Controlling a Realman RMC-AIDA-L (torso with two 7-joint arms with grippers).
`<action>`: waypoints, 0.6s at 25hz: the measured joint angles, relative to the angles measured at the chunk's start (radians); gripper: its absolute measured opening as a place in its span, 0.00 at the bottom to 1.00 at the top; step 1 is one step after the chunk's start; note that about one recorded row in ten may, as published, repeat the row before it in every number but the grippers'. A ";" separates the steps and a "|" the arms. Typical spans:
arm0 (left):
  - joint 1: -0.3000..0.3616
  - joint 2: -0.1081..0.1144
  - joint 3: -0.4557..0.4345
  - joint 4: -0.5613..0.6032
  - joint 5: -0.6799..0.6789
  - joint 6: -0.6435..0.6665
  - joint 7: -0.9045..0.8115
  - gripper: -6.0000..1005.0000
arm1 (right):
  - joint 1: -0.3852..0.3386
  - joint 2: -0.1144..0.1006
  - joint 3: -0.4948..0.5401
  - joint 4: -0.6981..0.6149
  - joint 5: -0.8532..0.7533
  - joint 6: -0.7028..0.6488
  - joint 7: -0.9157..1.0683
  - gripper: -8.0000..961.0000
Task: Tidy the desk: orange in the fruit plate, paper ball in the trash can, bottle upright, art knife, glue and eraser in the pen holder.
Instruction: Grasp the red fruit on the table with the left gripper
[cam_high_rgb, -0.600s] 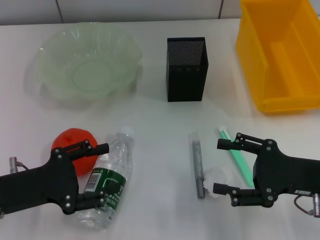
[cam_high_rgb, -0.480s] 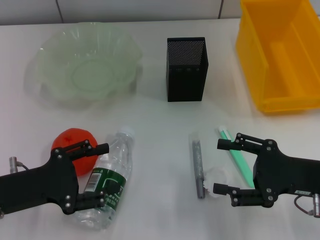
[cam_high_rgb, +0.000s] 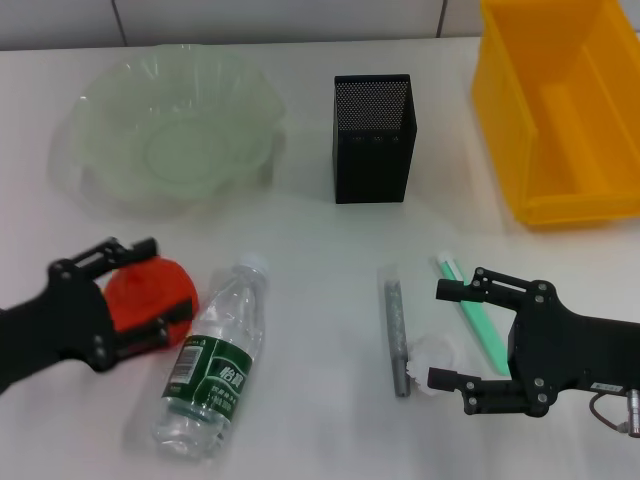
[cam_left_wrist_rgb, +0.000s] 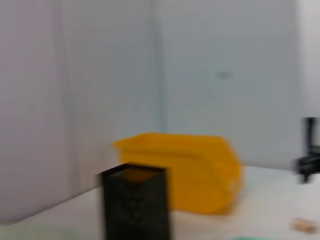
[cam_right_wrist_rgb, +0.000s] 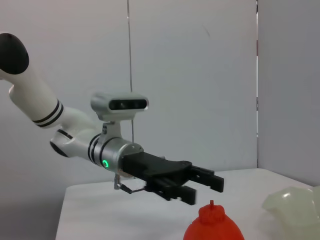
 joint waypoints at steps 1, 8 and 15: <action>0.001 0.000 -0.017 -0.004 0.000 -0.033 -0.020 0.73 | 0.000 0.000 0.000 0.000 0.000 0.000 0.000 0.88; -0.003 -0.001 -0.028 -0.028 0.005 -0.178 -0.067 0.70 | 0.003 0.000 0.000 0.000 0.000 0.005 0.000 0.88; -0.001 0.003 -0.026 -0.025 0.007 -0.201 -0.095 0.68 | 0.000 0.000 0.000 0.000 -0.001 0.015 0.002 0.88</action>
